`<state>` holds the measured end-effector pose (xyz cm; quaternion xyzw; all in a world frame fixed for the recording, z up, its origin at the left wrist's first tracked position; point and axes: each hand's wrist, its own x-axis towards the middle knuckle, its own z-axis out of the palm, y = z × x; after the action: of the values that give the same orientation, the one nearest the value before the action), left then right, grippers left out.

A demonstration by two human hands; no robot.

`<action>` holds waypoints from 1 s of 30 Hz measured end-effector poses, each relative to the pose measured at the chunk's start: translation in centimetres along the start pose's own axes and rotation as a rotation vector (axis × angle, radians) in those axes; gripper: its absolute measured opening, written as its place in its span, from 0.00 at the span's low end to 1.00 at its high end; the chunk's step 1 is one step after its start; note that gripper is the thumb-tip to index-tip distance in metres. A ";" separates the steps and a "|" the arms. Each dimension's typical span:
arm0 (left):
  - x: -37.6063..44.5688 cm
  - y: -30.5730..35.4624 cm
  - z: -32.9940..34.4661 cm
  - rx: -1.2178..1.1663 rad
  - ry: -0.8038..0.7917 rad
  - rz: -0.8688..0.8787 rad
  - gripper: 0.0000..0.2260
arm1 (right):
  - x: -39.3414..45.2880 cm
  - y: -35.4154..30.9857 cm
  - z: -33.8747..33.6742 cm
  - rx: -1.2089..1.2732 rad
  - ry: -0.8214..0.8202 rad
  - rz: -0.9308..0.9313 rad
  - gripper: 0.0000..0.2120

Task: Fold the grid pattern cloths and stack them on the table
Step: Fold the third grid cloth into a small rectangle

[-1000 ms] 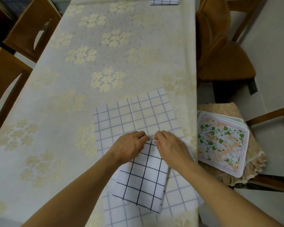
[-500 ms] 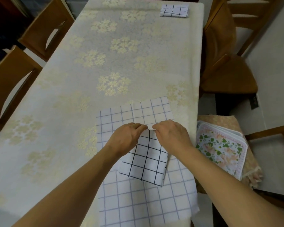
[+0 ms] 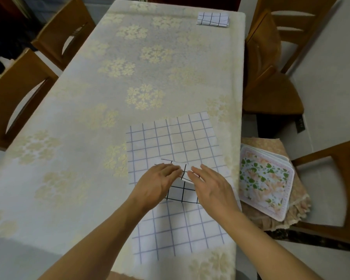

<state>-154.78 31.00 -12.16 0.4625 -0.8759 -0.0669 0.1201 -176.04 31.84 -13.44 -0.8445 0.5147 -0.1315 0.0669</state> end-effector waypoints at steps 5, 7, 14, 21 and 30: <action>-2.0 1.0 1.0 0.033 -0.023 -0.015 0.25 | -2.7 -0.2 1.3 -0.010 0.031 -0.037 0.26; -2.5 1.3 1.5 0.050 -0.043 -0.019 0.25 | -3.5 0.1 2.0 -0.044 0.029 -0.061 0.27; -3.7 3.0 3.5 0.042 -0.117 -0.043 0.27 | -5.3 1.1 3.6 -0.081 0.008 -0.054 0.26; -4.7 2.8 4.6 0.045 -0.194 -0.110 0.31 | -6.1 1.2 5.0 -0.053 -0.037 -0.039 0.22; -5.2 2.5 5.4 0.038 -0.211 -0.137 0.38 | -6.3 0.7 4.9 -0.043 -0.177 0.027 0.28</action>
<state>-155.43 36.71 -17.57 0.5138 -0.8511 -0.1068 0.0136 -178.00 37.01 -19.32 -0.8472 0.5207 -0.0442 0.0959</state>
